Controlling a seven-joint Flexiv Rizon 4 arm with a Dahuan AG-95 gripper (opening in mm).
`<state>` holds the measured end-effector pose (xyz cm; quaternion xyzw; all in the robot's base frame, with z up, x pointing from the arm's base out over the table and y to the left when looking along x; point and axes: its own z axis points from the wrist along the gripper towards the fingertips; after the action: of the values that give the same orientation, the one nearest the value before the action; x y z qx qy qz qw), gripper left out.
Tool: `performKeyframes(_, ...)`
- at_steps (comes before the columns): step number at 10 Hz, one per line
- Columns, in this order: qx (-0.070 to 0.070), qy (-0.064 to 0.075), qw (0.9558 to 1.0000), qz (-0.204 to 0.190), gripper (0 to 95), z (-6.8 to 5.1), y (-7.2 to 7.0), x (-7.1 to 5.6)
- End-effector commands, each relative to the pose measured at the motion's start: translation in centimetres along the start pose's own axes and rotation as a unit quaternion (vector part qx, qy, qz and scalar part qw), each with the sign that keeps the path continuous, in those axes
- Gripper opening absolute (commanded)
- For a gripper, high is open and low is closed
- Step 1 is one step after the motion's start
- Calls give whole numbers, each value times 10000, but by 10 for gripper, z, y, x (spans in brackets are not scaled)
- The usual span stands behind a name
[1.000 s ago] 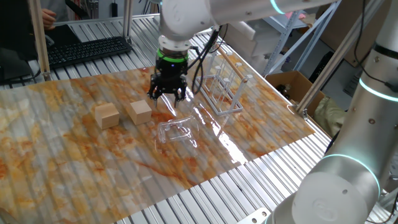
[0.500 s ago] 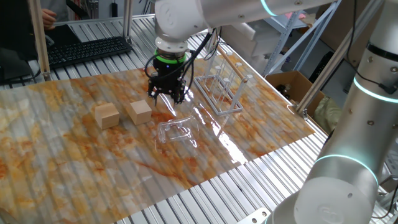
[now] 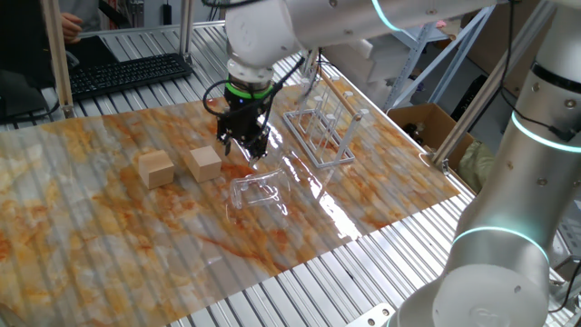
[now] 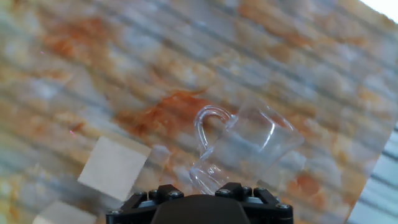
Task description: Put the cup on the cup rack
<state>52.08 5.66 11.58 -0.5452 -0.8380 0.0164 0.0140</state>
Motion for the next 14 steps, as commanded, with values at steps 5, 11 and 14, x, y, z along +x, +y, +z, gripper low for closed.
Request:
performKeyframes(5,-446,3,9895,1377,950,23,0,1)
performKeyframes(11,-668,118,9771,2016,950,35,-1,0)
performKeyframes(14,-791,39,9746,2094,950,46,-1,0)
